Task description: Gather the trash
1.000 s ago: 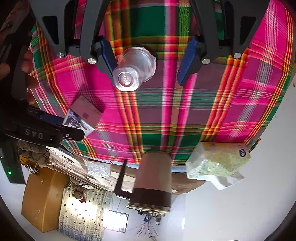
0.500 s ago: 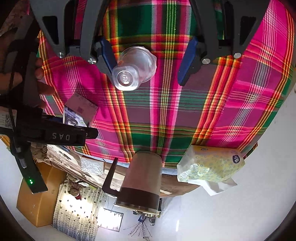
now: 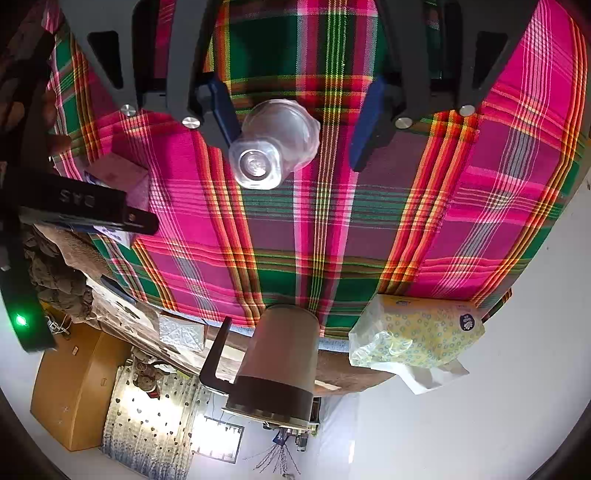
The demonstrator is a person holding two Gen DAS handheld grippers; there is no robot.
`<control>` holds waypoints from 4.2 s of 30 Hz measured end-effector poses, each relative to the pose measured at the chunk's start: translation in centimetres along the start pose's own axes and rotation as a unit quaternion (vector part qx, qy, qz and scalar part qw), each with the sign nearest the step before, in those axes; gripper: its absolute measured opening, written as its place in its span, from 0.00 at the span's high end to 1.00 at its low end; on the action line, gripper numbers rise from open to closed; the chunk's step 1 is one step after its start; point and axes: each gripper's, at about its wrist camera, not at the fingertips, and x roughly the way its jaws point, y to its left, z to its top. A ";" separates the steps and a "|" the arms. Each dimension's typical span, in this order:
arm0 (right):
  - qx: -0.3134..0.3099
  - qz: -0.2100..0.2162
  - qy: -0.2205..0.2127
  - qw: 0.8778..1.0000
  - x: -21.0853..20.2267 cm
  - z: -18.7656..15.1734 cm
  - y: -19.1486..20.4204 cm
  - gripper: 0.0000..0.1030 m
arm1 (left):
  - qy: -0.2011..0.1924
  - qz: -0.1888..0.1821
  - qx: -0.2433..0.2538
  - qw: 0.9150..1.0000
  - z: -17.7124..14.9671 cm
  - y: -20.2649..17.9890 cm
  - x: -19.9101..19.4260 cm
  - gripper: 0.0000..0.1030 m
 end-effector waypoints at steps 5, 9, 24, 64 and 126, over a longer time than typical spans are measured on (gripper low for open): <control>-0.003 0.016 -0.015 1.000 -0.6 -0.9 -0.2 0.26 | 0.002 -0.001 0.001 1.000 0.0 -0.1 0.1 0.52; 0.026 0.047 -0.024 0.998 -0.7 -1.5 -0.9 0.26 | -0.001 -0.002 0.002 1.000 0.0 -0.2 0.0 0.59; 0.030 0.064 -0.039 0.997 -1.5 -3.4 -1.2 0.35 | -0.011 -0.010 0.016 1.000 -0.5 -1.6 -1.1 0.60; 0.133 0.009 -0.162 0.978 -13.4 -10.1 -16.0 0.36 | -0.087 -0.115 0.148 0.978 -1.5 -18.8 -9.3 0.60; 0.190 -0.075 -0.186 0.961 -16.4 -17.2 -24.1 0.27 | -0.062 -0.186 0.215 0.957 -7.5 -31.7 -10.3 0.27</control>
